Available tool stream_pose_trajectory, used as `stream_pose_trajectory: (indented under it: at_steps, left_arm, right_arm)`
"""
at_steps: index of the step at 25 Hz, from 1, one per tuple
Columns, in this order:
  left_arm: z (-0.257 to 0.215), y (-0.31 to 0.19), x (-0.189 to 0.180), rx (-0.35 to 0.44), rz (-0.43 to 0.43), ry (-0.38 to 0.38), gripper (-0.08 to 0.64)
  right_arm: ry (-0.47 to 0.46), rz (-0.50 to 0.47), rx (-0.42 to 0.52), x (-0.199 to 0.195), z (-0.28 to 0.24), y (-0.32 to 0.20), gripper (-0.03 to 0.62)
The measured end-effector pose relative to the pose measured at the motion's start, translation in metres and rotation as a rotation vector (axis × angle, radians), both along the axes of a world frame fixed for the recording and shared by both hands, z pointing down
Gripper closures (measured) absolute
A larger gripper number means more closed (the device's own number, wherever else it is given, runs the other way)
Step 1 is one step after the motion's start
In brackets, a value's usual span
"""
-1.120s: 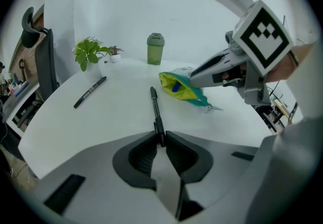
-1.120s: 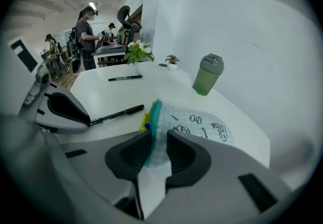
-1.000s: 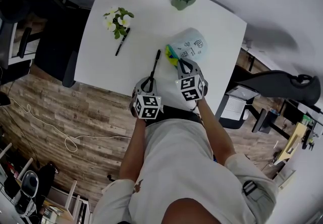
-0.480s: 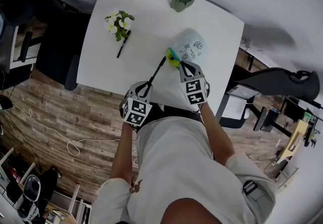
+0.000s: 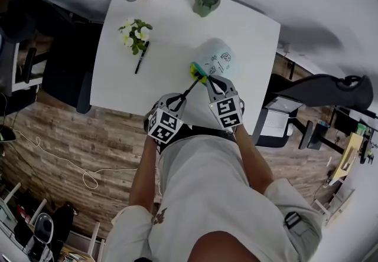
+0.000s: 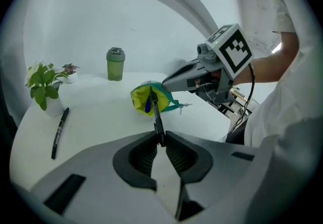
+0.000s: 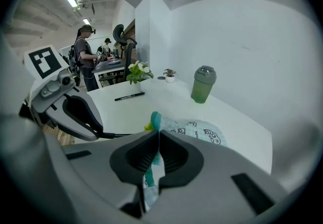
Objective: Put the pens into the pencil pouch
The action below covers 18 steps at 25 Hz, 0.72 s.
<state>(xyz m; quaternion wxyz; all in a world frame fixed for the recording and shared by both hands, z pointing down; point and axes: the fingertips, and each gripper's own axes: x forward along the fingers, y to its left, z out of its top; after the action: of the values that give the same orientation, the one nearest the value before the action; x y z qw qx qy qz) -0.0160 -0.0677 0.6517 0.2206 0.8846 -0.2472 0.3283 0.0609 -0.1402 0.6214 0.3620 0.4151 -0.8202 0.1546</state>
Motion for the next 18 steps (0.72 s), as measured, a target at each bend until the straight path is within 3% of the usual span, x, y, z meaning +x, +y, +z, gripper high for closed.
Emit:
stream_pose_trajectory:
  at_steps: [18]
  left_arm:
    - [0.016,-0.056,0.044,-0.032,0.146,0.044,0.512]
  right_arm:
    - [-0.071,-0.025,-0.011,-0.018,-0.012,0.009,0.581]
